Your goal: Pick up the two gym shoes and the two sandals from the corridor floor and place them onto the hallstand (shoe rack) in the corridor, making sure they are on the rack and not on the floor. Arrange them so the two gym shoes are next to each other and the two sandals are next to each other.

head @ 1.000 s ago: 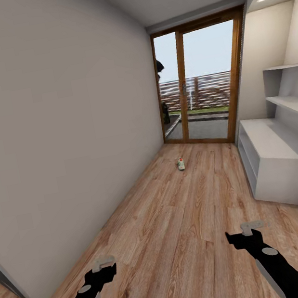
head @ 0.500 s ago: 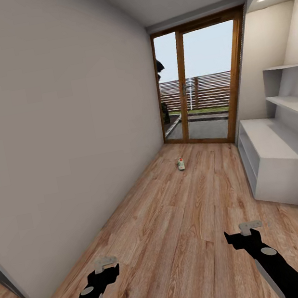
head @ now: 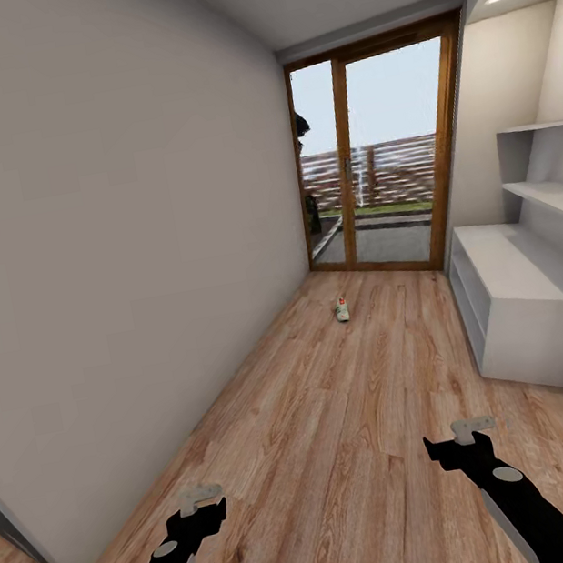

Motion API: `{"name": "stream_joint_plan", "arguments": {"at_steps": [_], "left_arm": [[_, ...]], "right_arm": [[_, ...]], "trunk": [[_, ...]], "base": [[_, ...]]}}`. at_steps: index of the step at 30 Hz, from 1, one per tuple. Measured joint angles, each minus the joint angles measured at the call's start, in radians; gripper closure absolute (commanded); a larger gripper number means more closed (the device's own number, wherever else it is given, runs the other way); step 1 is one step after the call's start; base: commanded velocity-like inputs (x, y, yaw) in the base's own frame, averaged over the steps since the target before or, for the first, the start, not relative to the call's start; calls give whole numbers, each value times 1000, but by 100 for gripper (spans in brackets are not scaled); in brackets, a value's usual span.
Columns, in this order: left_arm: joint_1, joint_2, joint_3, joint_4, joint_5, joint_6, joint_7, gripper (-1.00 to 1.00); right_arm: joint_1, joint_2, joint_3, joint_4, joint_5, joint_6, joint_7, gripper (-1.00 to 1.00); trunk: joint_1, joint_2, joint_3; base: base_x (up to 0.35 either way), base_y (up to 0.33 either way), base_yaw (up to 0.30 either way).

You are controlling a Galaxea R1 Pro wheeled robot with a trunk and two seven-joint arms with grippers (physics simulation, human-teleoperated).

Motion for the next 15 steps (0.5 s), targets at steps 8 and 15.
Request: {"name": "stream_joint_plan", "arguments": {"at_steps": [8, 15], "left_arm": [[0, 0, -1, 0, 0, 2, -2, -100], [-1, -1, -3, 0, 0, 6, -3, -100]], "right_arm": [[0, 0, -1, 0, 0, 0, -1, -100], [0, 0, -2, 0, 0, 0, -1, -100]], "trunk": [[8, -14, -12], [34, -63, -43]], "base": [[0, 0, 0], [0, 0, 0]]}}
